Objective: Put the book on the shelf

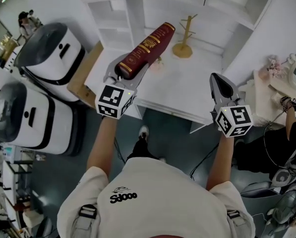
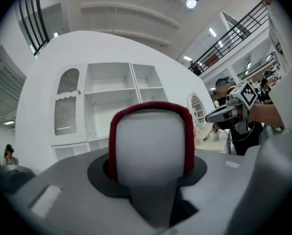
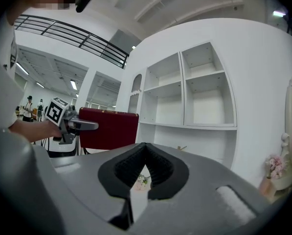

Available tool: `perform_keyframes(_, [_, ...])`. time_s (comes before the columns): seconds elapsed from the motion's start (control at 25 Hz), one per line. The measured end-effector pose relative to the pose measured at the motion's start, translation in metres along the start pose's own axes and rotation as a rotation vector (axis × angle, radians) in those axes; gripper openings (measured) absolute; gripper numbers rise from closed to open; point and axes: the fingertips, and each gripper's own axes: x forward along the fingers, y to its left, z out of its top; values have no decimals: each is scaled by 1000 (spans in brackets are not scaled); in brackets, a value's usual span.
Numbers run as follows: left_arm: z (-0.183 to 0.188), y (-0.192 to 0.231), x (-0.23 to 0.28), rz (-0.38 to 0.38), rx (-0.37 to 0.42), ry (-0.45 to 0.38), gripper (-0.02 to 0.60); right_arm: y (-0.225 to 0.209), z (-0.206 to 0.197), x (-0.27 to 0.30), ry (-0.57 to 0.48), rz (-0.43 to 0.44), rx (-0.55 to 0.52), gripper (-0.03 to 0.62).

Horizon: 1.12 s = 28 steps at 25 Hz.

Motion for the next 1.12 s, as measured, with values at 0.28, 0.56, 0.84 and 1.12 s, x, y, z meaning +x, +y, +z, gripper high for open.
perform_keyframes(0.28, [32, 55, 92, -77, 58, -108, 227, -43, 17, 56, -25, -94, -19, 2])
perform_keyframes(0.56, [83, 104, 166, -108, 200, -222, 227, -70, 35, 113, -43, -152, -25, 2])
perform_keyframes(0.84, [113, 145, 218, -117, 330, -239, 229, -91, 34, 149, -50, -215, 3, 2])
perform_keyframes(1.12, [99, 149, 276, -44, 662, -97, 230, -108, 19, 178, -29, -189, 32, 2])
